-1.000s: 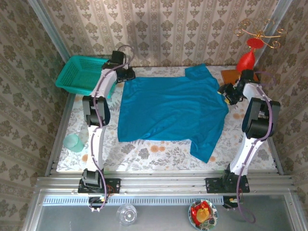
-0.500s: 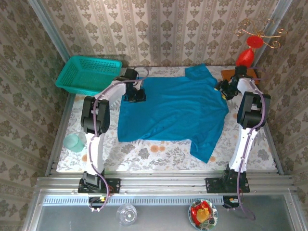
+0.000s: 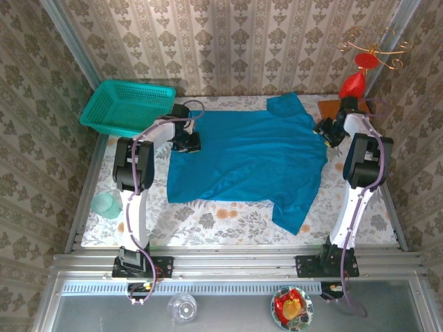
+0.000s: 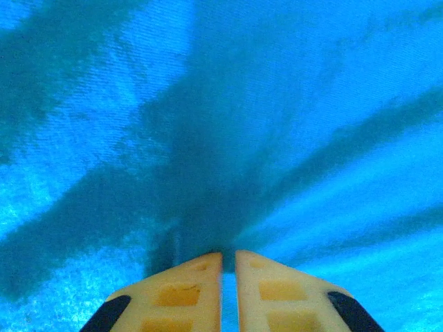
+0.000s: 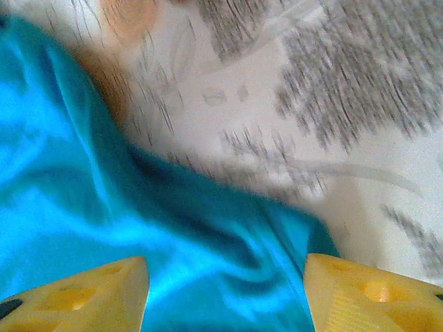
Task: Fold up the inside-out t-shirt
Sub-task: Smooth out the T-shirt at the center of the table, then move the T-shirt to the center of the table, then adjust the T-shirt at the center of the table.
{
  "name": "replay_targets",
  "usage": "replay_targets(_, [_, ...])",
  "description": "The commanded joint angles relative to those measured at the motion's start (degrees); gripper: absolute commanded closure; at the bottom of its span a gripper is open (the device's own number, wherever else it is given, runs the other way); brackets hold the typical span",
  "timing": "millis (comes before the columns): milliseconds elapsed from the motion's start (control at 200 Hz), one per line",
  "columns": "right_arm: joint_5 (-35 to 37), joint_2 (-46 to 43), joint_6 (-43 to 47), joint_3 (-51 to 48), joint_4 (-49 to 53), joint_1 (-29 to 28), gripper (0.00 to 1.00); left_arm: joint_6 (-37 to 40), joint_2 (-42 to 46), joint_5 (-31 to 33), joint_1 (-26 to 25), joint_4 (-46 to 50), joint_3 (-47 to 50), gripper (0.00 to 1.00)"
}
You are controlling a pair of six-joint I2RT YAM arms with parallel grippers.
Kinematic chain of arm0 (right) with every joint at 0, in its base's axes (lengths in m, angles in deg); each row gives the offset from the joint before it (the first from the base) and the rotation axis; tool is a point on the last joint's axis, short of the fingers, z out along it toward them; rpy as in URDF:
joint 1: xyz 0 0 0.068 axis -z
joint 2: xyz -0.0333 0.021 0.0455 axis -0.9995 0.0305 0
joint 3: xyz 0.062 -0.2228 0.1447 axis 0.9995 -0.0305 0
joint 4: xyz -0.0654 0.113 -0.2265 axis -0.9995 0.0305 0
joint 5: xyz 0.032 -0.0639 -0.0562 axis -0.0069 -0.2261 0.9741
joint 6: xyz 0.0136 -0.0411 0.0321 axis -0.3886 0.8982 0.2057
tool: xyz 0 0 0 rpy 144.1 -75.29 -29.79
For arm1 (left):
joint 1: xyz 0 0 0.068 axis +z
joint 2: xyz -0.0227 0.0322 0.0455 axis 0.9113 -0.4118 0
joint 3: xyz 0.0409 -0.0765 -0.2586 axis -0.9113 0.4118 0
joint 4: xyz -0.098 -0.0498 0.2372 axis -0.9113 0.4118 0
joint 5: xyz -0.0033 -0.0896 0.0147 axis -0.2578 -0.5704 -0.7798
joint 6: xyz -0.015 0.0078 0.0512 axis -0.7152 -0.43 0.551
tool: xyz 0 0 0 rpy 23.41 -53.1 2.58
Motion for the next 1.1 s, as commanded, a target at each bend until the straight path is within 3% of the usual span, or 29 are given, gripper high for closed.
replay_targets(0, [0.7,-10.8,-0.9,-5.9,0.7,-0.9,0.38,-0.6,5.5,-0.6,-1.1,-0.7,0.1,0.84])
replay_targets(205, [-0.1,-28.6,0.2,-23.4,2.6,-3.4,0.38,-0.3,12.9,0.9,-3.2,0.6,3.8,0.83])
replay_targets(400, [0.0,-44.5,1.9,-38.7,8.4,-6.5,0.38,0.1,23.3,7.0,-3.2,2.4,17.0,0.83])
replay_targets(630, [1.4,-59.5,-3.0,-51.9,12.4,-13.0,0.39,-2.5,34.3,11.6,-2.3,4.2,35.0,0.8])
replay_targets(785, [2.4,-64.0,-5.3,-56.0,14.3,-15.9,0.39,-4.2,40.0,8.8,-0.9,1.8,44.2,0.75])
replay_targets(1095, [-0.9,-60.0,-9.7,-57.4,8.2,-21.5,0.39,-3.8,37.6,7.5,0.9,1.1,47.5,0.73])
